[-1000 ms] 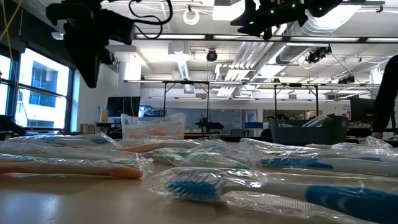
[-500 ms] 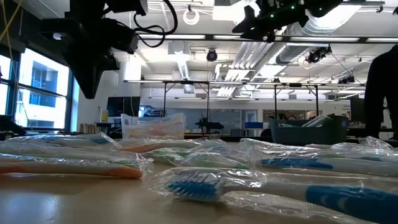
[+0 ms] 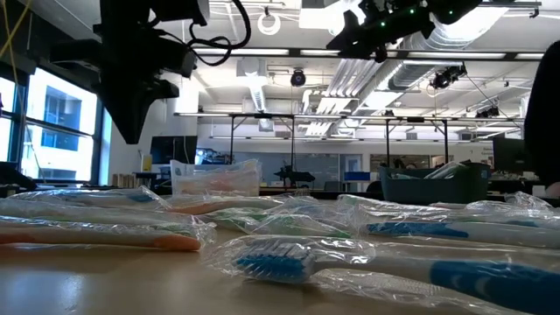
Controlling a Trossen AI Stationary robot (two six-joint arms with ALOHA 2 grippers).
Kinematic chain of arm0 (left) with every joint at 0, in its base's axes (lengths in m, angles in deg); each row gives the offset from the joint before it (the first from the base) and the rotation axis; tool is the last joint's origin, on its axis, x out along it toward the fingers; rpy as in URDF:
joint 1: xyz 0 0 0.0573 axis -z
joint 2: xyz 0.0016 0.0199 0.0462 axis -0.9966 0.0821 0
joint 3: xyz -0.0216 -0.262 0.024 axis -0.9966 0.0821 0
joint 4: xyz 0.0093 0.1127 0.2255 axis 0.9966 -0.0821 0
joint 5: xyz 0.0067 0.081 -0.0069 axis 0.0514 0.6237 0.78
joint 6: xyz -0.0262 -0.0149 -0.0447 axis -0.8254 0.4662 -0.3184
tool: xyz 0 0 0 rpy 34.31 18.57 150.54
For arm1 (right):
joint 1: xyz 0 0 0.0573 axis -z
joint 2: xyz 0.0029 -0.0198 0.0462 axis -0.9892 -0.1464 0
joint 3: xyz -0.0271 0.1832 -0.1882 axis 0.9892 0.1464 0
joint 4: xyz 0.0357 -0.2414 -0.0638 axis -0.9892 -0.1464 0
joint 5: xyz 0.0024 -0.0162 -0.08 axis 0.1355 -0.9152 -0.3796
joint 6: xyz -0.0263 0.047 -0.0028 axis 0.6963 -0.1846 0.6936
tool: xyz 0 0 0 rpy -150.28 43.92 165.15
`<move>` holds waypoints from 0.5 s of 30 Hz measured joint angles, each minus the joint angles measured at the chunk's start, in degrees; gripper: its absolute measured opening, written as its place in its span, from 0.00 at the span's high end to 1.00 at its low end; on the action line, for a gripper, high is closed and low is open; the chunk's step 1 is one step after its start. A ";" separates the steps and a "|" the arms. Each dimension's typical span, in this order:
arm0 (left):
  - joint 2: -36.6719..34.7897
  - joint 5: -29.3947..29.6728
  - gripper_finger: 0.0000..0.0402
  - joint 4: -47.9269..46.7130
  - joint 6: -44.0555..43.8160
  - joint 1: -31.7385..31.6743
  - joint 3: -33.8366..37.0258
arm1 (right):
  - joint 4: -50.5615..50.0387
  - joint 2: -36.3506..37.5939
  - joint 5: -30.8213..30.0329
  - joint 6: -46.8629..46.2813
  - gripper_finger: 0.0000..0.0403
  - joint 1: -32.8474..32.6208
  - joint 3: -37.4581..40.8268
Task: Pick & Place Toothbrushes
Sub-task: Put the blue toothbrush into the gray bin
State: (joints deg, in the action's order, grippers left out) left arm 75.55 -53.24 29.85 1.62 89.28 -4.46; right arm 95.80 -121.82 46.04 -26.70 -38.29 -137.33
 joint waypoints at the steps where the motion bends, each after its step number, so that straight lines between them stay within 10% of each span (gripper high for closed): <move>1: 0.32 0.02 1.00 0.26 0.01 0.42 0.00 | -0.51 0.00 0.00 0.00 0.34 0.00 0.01; 15: 4.68 -3.35 1.00 5.24 -7.37 10.92 0.00 | -3.02 0.00 0.00 -0.42 0.34 0.00 0.00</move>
State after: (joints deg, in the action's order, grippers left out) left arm 80.23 -56.59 35.10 -5.75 100.20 -4.46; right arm 92.77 -121.82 46.04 -27.11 -38.29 -137.33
